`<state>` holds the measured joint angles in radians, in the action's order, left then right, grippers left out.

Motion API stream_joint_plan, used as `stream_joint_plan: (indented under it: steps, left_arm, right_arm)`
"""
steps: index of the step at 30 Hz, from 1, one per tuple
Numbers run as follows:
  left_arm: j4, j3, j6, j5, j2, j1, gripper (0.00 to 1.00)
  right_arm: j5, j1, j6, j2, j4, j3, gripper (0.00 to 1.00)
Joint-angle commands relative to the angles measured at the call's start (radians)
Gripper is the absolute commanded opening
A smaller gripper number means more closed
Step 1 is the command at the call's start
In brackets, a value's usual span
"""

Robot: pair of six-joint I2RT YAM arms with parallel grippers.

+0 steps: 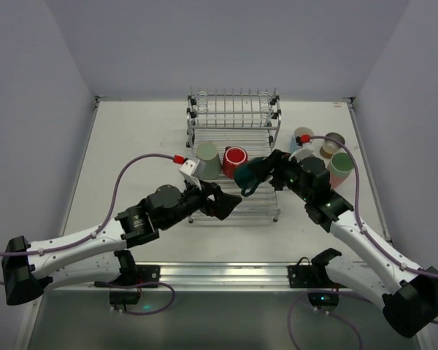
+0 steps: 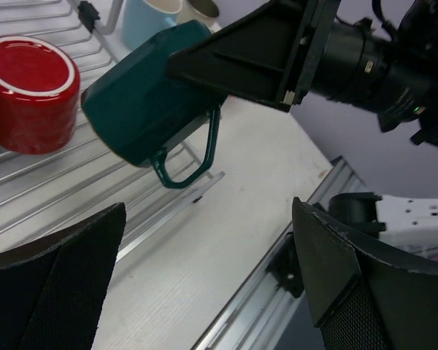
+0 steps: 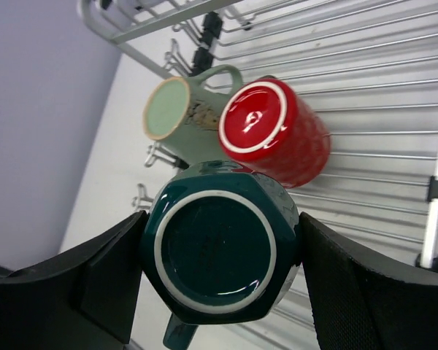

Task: Unload the cups from the dish rack

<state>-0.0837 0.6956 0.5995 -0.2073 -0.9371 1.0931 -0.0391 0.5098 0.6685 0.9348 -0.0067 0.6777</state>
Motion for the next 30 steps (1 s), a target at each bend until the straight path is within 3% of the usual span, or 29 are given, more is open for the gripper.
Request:
stream_joint_plan:
  steps: [1, 9, 18, 30]
  left_arm:
    - [-0.163, 0.015, 0.143, 0.029, -0.002, -0.004, 0.97]
    - [-0.220, -0.067, 0.253, -0.092, 0.064, -0.007, 0.97]
    - [-0.385, -0.091, 0.189, -0.081, 0.047, -0.009, 0.95]
    - [-0.498, -0.099, 0.114, -0.083, 0.052, -0.009, 0.81]
  right_arm:
    - [-0.097, 0.001, 0.161, -0.099, 0.249, -0.001, 0.10]
    - [-0.165, 0.001, 0.286, -0.172, 0.333, -0.041, 0.11]
    - [-0.300, 0.001, 0.436, -0.162, 0.539, -0.116, 0.11]
    - [-0.412, 0.001, 0.606, -0.103, 0.793, -0.179, 0.11]
